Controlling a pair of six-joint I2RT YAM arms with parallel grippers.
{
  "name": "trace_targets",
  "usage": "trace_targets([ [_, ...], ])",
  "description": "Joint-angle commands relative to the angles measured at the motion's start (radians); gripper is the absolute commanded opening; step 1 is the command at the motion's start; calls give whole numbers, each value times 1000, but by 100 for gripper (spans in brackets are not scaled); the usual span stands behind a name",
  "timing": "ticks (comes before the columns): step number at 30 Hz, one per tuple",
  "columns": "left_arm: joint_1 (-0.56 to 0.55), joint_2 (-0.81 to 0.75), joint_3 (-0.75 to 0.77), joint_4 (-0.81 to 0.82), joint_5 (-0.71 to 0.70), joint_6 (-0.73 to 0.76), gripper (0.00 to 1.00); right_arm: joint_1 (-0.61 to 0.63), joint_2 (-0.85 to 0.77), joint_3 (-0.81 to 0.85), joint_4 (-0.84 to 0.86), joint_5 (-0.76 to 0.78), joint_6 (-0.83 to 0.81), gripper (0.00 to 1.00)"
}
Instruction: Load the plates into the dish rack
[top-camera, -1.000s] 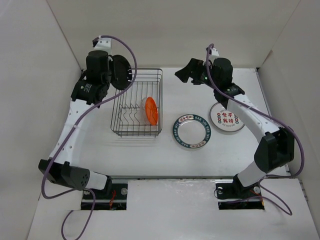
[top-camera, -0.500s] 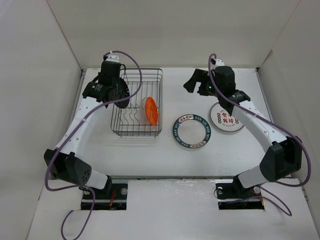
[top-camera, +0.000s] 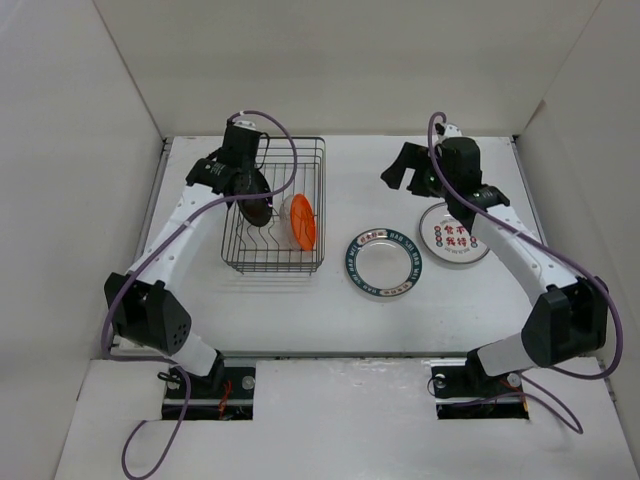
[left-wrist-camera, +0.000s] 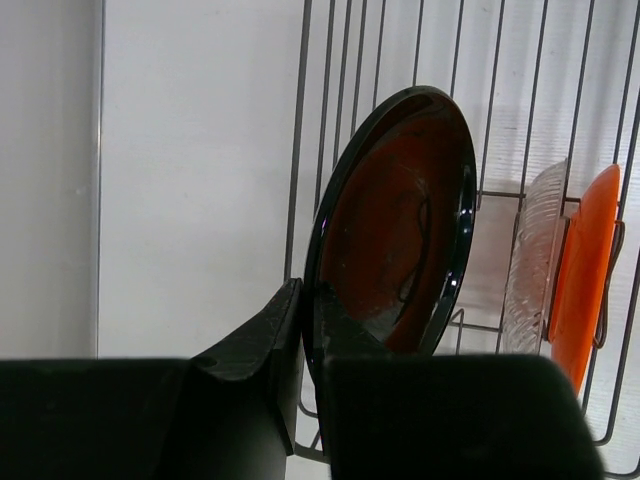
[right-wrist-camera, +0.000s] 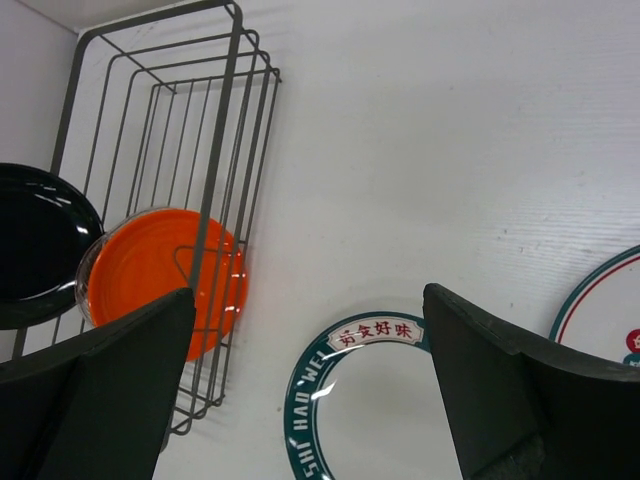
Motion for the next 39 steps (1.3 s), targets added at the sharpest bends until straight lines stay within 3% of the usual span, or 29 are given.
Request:
trace_targets([
  [1, -4, -18, 17, 14, 5, -21, 0, -17, -45, -15, 18, -12, -17, 100],
  [27, -62, 87, -21, 14, 27, -21, 4, -55, -3, -44, 46, -68, -54, 100],
  [32, -62, 96, -12, 14, 48, -12, 34, -65, 7, -44, 46, -89, -85, 100],
  [33, -71, 85, -12, 14, 48, -11, 46, -65, 20, -44, 46, -98, -85, 100],
  [37, -71, 64, 7, 14, 96, 8, 80, -65, 47, -34, 20, -138, -171, 100],
  [39, -71, 31, 7, 14, 139, 19, 88, -75, 75, -50, 20, -176, -238, 100],
])
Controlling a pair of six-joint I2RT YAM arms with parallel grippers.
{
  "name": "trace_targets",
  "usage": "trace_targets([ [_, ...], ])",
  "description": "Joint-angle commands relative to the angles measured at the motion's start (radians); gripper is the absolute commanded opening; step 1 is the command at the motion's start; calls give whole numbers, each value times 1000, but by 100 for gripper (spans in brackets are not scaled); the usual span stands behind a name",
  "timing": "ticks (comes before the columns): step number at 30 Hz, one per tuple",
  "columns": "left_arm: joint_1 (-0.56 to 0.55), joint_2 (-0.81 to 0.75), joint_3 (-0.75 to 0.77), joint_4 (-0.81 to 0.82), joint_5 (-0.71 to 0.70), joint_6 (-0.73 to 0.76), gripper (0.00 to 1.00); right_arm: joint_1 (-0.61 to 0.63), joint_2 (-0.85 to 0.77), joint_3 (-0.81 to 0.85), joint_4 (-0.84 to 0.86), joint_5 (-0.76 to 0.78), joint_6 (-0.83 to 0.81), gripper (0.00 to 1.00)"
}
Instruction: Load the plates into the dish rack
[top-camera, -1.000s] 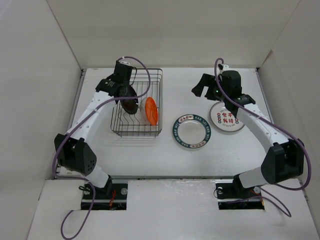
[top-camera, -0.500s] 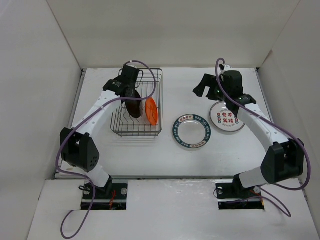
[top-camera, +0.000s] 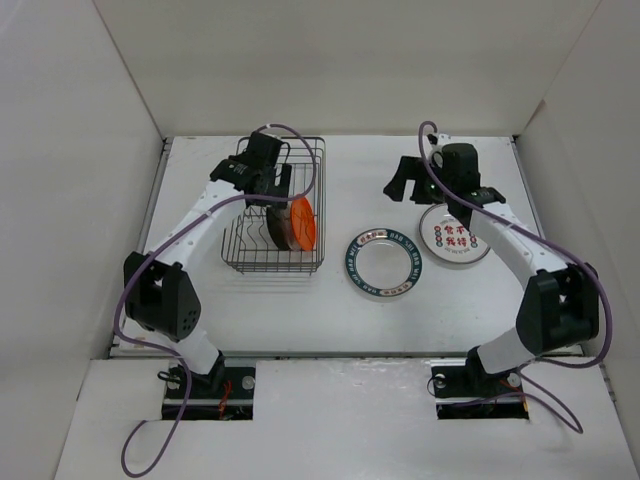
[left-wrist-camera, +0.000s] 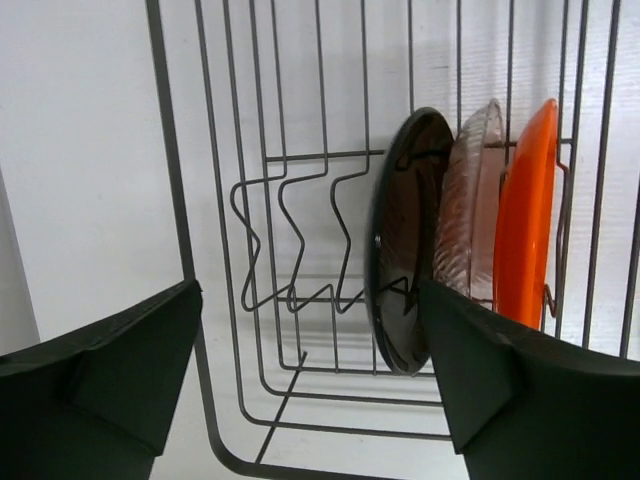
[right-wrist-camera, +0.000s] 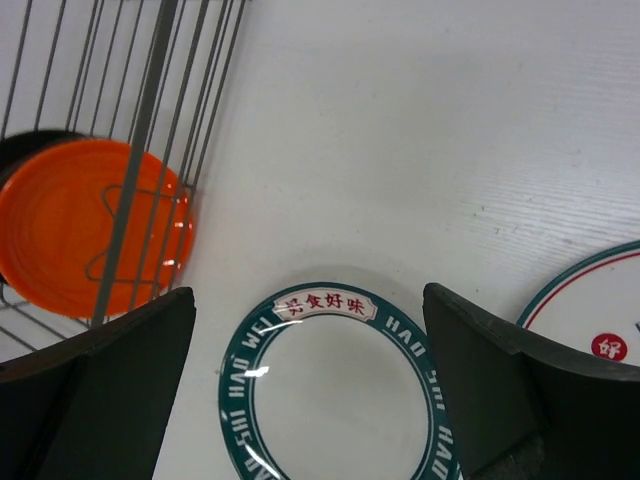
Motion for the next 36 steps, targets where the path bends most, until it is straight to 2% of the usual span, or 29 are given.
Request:
trace_targets([
  [1, -5, -72, 30, 10, 55, 21, 92, -37, 32, -15, 21, -151, -143, 100],
  [3, -5, -87, 39, 1, 81, 31, 100, -64, 84, -15, 31, -238, -234, 100],
  [8, -5, -141, 59, -8, 85, 58, 100, -165, 223, 68, -72, -467, -417, 99],
  [15, 30, -173, 48, -27, 130, 102, 100, -213, 346, 146, -189, -608, -527, 92],
  [19, 30, -194, 48, -36, 142, 111, 100, -179, 388, 146, -189, -599, -538, 90],
  [20, 30, -194, 58, -36, 154, 111, 100, -179, 409, 146, -199, -599, -547, 87],
  [24, 30, -223, 58, -36, 194, 111, 100, -131, 452, 165, -221, -570, -561, 84],
  [31, 30, -233, 67, -45, 205, 120, 100, -122, 486, 174, -241, -504, -561, 83],
  [36, 30, -242, 85, -54, 225, 120, 100, -101, 509, 197, -279, -461, -570, 69],
])
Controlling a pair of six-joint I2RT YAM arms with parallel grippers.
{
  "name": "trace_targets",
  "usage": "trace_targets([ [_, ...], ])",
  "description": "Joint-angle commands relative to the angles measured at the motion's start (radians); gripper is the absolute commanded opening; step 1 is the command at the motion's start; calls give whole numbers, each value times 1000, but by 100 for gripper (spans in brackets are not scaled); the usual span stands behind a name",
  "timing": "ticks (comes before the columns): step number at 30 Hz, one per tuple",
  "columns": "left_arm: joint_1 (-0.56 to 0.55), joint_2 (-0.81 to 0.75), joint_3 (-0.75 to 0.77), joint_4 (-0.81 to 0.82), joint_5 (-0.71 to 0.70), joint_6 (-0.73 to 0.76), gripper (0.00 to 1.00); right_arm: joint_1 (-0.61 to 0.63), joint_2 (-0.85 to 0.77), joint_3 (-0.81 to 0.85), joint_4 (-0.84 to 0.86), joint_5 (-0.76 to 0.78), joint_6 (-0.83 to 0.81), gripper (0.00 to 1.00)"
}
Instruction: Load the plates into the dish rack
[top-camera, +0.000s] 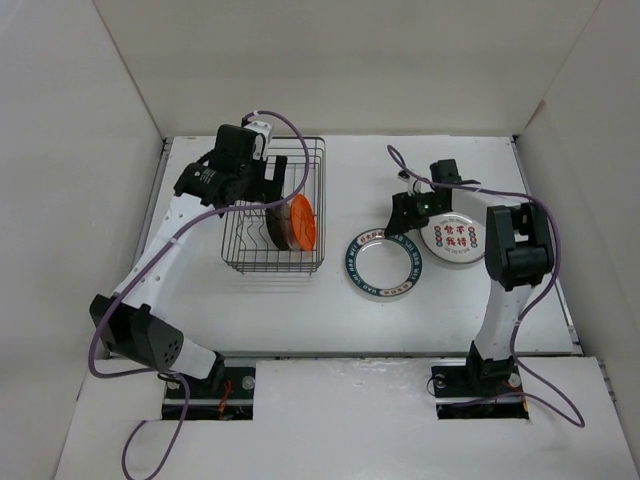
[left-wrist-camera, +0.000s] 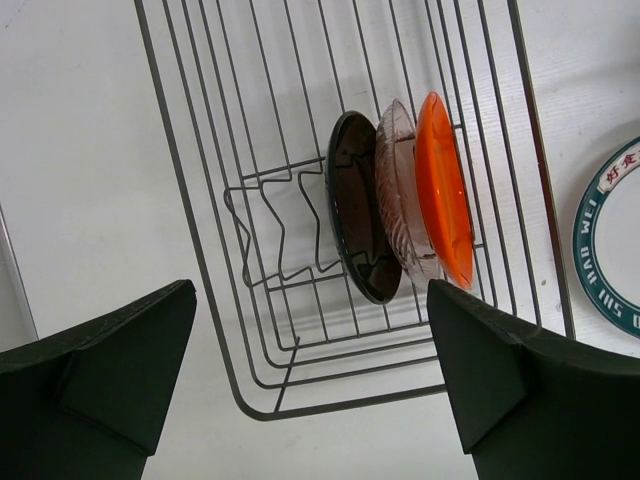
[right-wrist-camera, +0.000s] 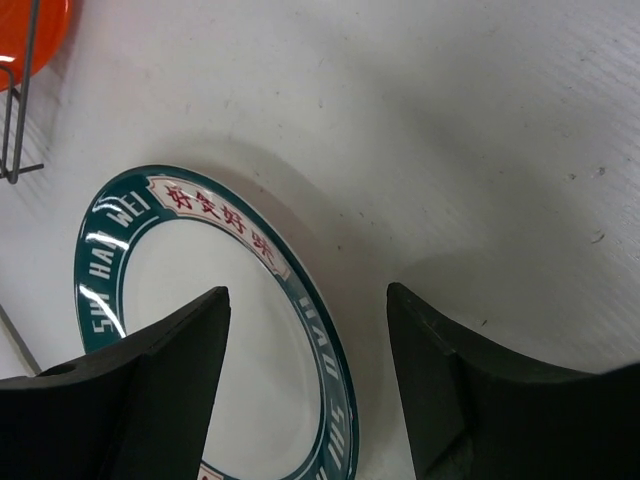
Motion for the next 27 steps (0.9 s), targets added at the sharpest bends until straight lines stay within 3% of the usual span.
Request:
trace_targets([
  [1, 2, -46, 51, -5, 23, 12, 100, 23, 8, 32, -21, 43, -29, 69],
  [7, 11, -36, 69, -14, 54, 12, 100, 33, 18, 23, -30, 118, -11, 63],
  [15, 12, -36, 89, -25, 54, 21, 100, 42, 38, 23, -41, 160, -1, 34],
  [17, 21, -36, 89, -34, 54, 21, 100, 42, 38, 23, -41, 160, -1, 34],
  [21, 21, -27, 98, -34, 54, 21, 100, 42, 47, 23, -50, 169, -1, 19],
  [24, 31, -18, 98, -34, 54, 21, 100, 42, 47, 32, -59, 169, -1, 2],
  [27, 41, -18, 98, -34, 54, 21, 100, 42, 47, 32, -59, 169, 11, 0],
])
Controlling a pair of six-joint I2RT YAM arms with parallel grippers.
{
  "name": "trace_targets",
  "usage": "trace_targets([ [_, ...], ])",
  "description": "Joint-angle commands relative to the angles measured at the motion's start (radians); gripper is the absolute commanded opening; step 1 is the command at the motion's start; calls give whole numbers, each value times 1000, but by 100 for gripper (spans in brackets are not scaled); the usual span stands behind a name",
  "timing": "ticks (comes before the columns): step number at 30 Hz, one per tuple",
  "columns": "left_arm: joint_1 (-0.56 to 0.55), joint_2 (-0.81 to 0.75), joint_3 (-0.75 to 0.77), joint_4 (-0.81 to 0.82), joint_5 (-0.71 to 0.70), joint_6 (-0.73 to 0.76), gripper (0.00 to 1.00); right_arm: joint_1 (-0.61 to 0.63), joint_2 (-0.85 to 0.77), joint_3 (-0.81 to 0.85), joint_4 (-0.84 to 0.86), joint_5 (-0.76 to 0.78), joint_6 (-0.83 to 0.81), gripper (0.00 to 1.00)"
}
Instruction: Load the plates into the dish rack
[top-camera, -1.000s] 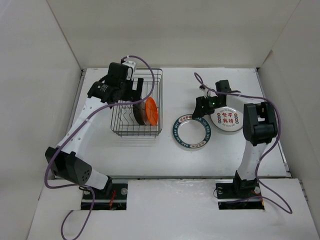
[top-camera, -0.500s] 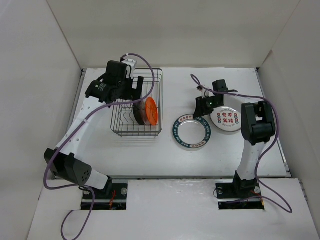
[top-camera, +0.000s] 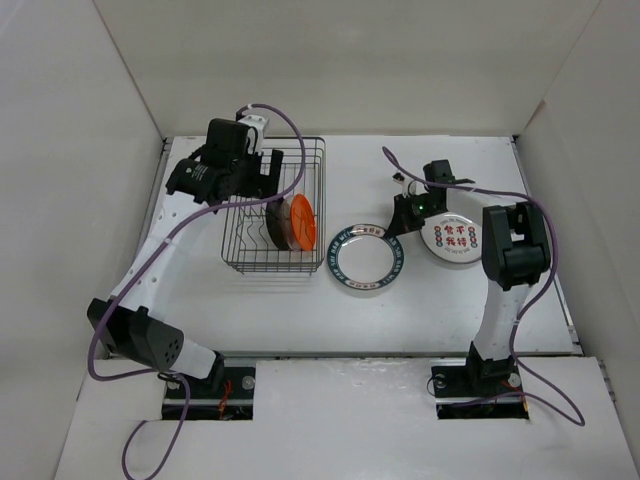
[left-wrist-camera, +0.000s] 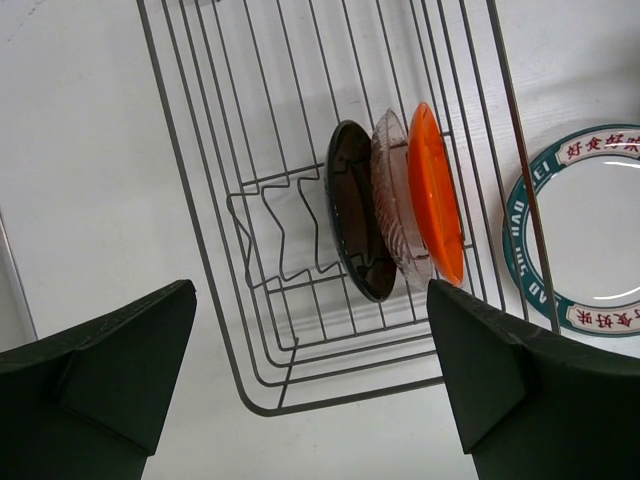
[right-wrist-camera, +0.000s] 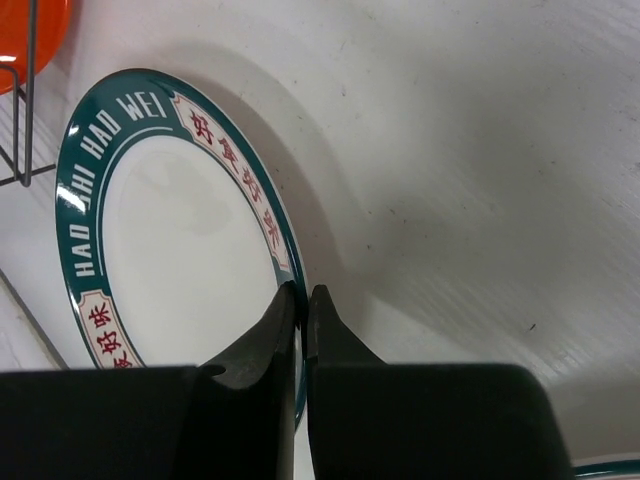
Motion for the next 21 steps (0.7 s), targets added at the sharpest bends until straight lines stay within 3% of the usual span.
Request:
trace_targets([
  [1, 24, -9, 44, 1, 12, 11, 100, 8, 34, 13, -13, 111, -15, 0],
  [10, 33, 1, 54, 1, 31, 11, 100, -55, -154, -33, 98, 176, 134, 0],
  [16, 33, 36, 97, 1, 60, 32, 100, -94, -311, -1, 78, 355, 255, 0],
  [19, 33, 57, 145, 10, 140, 61, 100, -94, -397, 30, 67, 477, 314, 0],
  [21, 33, 83, 198, 10, 245, 92, 100, -94, -465, 44, 67, 457, 332, 0],
])
